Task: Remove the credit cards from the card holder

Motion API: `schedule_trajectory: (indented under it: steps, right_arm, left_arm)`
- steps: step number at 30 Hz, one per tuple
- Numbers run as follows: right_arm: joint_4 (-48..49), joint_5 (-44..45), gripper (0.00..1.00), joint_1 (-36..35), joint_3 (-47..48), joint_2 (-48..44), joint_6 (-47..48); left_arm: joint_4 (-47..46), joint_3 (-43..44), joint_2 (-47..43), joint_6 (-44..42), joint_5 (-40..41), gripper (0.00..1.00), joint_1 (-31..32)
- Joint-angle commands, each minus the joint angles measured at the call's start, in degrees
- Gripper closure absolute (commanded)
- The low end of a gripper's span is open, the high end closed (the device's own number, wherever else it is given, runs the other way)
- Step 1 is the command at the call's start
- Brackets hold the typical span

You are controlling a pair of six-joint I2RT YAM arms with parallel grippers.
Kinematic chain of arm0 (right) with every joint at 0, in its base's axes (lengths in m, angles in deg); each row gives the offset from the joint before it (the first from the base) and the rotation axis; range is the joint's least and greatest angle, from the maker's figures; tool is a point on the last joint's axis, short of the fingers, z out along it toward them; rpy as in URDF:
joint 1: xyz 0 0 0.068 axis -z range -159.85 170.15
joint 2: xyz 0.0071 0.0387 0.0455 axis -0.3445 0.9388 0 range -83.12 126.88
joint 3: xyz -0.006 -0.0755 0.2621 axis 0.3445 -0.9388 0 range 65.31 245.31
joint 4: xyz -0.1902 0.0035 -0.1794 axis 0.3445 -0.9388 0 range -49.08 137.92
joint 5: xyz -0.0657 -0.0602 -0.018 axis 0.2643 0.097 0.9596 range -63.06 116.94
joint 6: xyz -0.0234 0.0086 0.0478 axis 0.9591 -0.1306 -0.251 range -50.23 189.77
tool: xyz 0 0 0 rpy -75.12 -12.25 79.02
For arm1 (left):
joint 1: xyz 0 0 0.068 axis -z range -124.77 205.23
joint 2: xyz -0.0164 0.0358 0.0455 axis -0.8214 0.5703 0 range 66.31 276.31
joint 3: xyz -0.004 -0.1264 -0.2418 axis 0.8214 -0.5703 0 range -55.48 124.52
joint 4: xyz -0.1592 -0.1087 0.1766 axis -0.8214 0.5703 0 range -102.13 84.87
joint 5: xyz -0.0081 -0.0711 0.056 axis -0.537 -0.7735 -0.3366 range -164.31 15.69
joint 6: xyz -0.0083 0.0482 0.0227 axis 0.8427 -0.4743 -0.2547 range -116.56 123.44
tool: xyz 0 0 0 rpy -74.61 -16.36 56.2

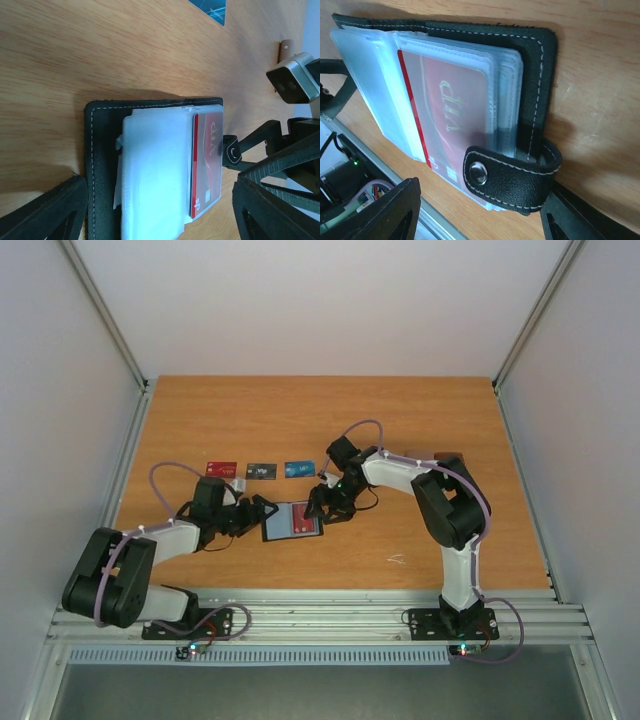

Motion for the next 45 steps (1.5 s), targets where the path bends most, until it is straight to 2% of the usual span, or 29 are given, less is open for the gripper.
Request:
schedule_trajectory:
  steps: [1,9,12,14,17,18,19,20,24,26,27,30,33,38,42,45]
  right_arm:
    - [3.6,-0.4,0.35,-1.1,-1.2,2.9,-0.7]
    - [6.2,-3.0,0.39,-2.0,-0.6,4.0,-1.7]
    - [5.9,-2.6,0.41,-2.1,-0.3,4.0,-1.5]
    - [5.7,-2.6,0.42,-2.1,-0.3,4.0,-1.3]
    - [5.6,-3.1,0.42,-2.1,0.0,4.0,-0.9]
    - [5.3,-3.2,0.42,-2.1,0.2,4.0,-0.5]
    - [5.1,-3.4,0.42,-2.0,0.4,3.8,-0.2]
    - [4.9,-3.7,0.42,-1.9,0.5,3.4,0.1]
    - [4.3,-4.8,0.4,0.9,-0.4,-2.0,1.9]
    - [3.5,-5.1,0.37,3.2,-1.4,-6.5,5.2]
    - [3.0,-5.5,0.35,4.6,-1.8,-9.1,6.3]
    - [1.8,-7.7,0.25,8.5,-2.2,-17.3,9.9]
    - [1.2,-11.9,0.17,11.3,-1.4,-24.7,13.5]
    - [3.0,-18.6,0.07,12.0,1.7,-32.8,17.7]
    - [17.2,-25.0,0.03,11.3,2.8,-35.2,12.1]
    - [23.3,-29.5,0.02,9.1,5.0,-35.0,10.6]
  left_arm:
    - [-2.9,-1.4,2.1,2.2,1.4,0.22,1.7]
    - [-5.1,-0.2,3.4,1.6,0.8,0.28,4.0]
    - [-5.0,0.1,3.7,1.4,1.0,0.34,4.5]
    - [-5.0,0.3,3.9,1.3,1.1,0.42,4.6]
    - [-5.8,0.6,4.0,0.9,0.4,0.62,5.0]
    - [-6.1,0.9,3.8,0.7,0.0,0.75,5.1]
    - [-6.2,1.1,3.6,0.4,-0.4,0.94,5.2]
    - [-6.1,1.4,3.1,0.1,-0.8,0.99,5.3]
    - [-1.9,3.9,-1.0,-3.5,-4.2,1.0,5.2]
    - [4.1,7.7,-4.3,-7.0,-6.0,1.0,5.1]
    - [10.2,10.1,-6.0,-8.8,-6.2,1.0,5.1]
    - [21.5,17.2,-12.0,-18.1,-5.9,1.0,5.1]
    - [26.9,22.7,-19.3,-28.5,-6.7,1.0,5.1]
    - [28.1,29.3,-29.4,-40.6,-15.2,1.0,5.1]
    - [26.7,34.1,-31.6,-44.2,-21.1,1.0,5.1]
    - [21.9,35.4,-32.4,-41.3,-21.8,1.0,5.1]
